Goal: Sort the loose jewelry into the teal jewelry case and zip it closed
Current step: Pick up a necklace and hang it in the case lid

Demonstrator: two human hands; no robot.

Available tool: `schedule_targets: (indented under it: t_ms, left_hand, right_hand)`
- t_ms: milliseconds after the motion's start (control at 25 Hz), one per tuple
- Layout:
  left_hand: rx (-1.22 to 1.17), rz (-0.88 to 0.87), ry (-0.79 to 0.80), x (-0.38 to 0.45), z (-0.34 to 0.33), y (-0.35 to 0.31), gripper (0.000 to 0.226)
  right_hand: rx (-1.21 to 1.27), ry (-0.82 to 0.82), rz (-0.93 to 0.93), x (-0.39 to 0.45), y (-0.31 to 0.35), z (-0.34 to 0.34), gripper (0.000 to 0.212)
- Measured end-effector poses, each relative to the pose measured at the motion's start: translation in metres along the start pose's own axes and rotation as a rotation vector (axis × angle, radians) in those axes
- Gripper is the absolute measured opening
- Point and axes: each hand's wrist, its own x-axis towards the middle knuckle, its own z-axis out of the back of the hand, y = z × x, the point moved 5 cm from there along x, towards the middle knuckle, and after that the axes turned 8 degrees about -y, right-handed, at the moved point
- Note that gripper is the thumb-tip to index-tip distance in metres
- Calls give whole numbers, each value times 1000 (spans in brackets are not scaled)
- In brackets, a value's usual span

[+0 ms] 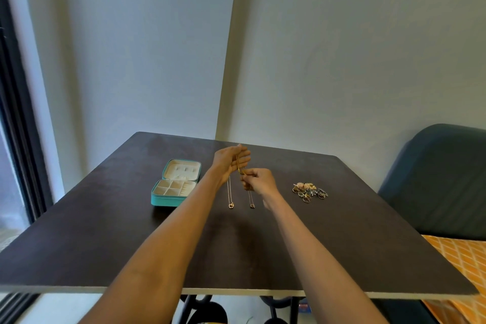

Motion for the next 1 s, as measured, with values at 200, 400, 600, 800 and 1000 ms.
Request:
schedule_targets:
  t_ms: [200,400,600,800,1000]
  left_hand:
    - [167,117,119,-4,-5,3,20]
    - [235,195,160,-5,-14,10,18]
    - [346,297,234,-13,-15,18,22]
    - [362,276,296,-17,-18,20,35]
    - [254,260,322,-17,-16,23,37]
  right_hand:
    - [-71,-33,7,6,3,18,19]
    - [-13,-87,-4,7,11,29,15]
    - [74,-38,42,12,14,38,14]
    - [163,-82,24,15,12,41,14]
    - [262,-112,-44,15,3,37,11]
